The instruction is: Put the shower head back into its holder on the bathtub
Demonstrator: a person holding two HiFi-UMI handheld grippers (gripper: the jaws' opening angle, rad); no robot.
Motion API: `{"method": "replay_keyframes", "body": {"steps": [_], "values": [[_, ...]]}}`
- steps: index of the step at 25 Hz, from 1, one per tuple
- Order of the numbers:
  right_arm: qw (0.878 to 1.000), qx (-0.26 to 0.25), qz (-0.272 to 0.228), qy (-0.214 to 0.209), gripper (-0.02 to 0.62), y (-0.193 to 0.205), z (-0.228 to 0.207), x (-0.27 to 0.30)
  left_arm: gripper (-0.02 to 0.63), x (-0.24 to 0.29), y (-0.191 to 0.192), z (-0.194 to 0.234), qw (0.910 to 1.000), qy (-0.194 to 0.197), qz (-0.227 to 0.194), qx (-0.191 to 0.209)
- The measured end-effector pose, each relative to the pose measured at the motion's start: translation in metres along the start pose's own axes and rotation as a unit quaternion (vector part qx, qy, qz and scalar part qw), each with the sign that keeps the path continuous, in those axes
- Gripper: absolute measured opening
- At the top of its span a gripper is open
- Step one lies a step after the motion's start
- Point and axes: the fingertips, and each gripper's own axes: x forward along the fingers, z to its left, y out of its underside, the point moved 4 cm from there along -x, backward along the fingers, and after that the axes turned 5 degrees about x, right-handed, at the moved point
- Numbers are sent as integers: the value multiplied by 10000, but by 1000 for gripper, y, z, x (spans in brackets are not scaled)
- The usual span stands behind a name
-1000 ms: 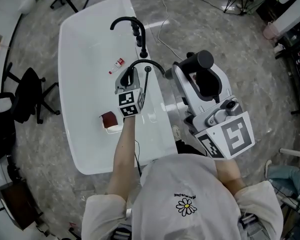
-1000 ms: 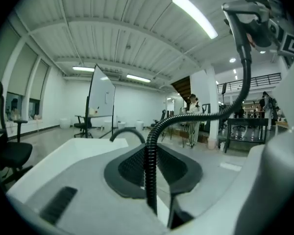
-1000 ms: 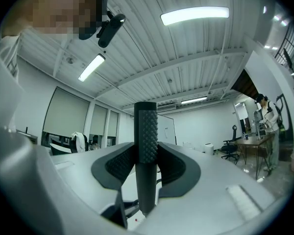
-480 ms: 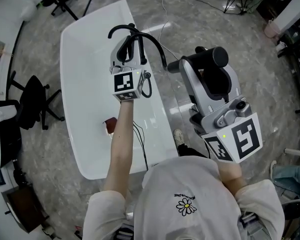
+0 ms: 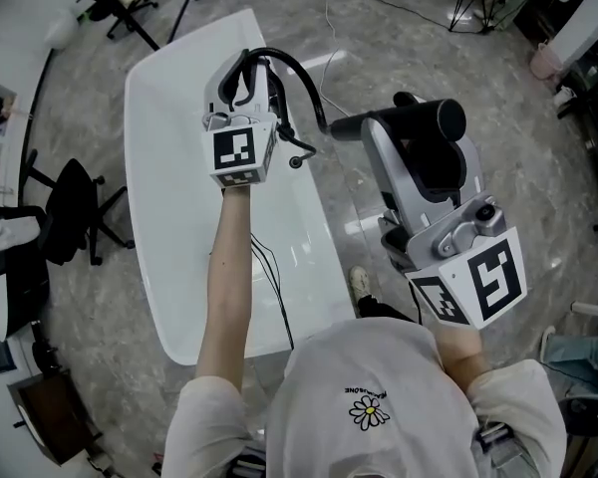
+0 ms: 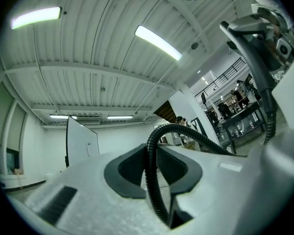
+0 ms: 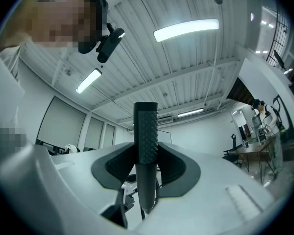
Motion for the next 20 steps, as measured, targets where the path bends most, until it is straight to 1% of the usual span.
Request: {"method": "replay_keyframes", "body": {"steps": [1,4,6,10,12,15,17,20], "values": [[10000,45,-2,-9,141,0,-3,1,58,0,-1,3,10000,-22,31,5],[9998,208,-13,-42,141,0,-9,3,58,-2,-1,20,9994,-204,132,251],[9994,325,-19,-90,141,2,-9,7,58,-8,-2,32,9989,-279,149,344],[9984,503,3,-248,141,8,-3,17,58,-25,2,59,9966,-458,402,556],[9977,584,38,-333,141,14,-1,21,58,-31,8,67,9955,-530,509,591],[9974,597,139,-371,141,23,2,26,58,-36,25,68,9949,-562,662,512],[9975,560,235,-352,141,30,1,26,58,-36,43,61,9947,-514,824,343],[9978,500,359,-263,141,39,-6,26,60,-36,81,40,9920,-331,1215,31]]}}
